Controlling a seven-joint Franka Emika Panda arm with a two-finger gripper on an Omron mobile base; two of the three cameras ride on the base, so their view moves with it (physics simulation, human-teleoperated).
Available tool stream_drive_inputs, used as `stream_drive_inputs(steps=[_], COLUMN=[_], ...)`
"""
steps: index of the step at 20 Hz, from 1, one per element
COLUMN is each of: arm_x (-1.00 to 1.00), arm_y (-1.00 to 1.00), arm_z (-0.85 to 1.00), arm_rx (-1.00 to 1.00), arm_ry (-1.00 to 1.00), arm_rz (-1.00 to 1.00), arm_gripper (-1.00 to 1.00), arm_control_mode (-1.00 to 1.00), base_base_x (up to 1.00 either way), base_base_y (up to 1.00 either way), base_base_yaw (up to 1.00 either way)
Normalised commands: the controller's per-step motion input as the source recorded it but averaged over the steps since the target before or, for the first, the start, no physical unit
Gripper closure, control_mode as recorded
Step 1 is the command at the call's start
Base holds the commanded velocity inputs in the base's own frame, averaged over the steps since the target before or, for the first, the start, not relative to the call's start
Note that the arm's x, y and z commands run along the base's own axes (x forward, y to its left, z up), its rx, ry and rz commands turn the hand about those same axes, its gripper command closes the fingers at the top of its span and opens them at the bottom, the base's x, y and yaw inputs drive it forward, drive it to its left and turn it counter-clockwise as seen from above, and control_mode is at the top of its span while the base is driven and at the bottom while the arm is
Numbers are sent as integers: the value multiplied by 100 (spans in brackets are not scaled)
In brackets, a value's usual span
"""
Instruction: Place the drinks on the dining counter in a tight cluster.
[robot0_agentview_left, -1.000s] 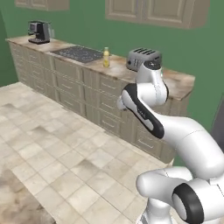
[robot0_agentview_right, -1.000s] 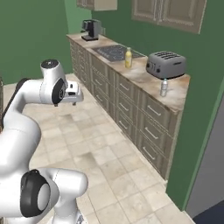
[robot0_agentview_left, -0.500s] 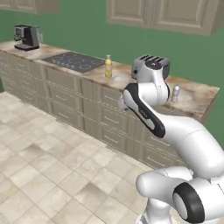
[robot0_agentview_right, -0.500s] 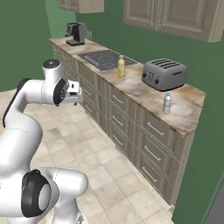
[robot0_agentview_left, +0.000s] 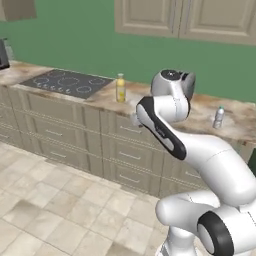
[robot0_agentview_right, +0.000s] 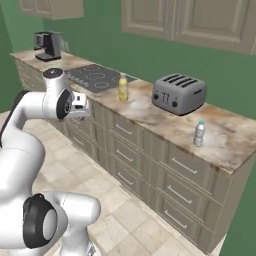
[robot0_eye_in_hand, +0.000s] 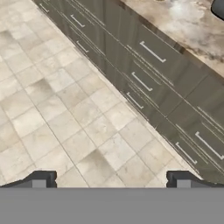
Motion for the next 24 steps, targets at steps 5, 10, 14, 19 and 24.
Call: stream_drive_inputs(steps=[5,10,14,19,24], arm_x=[0,0,0,0,0], arm_y=[0,0,0,0,0], arm_z=[0,0,0,0,0], arm_rx=[0,0,0,0,0], arm_ry=[0,0,0,0,0], arm_rz=[0,0,0,0,0], arm_gripper=[-100,-100,-100,-100,-100], arm_control_mode=[100,100,100,100,100], base_base_x=[100,97,84,37,3], base_base_y=[49,38,29,30,30], base_base_yaw=[-46,-50,-46,-25,0])
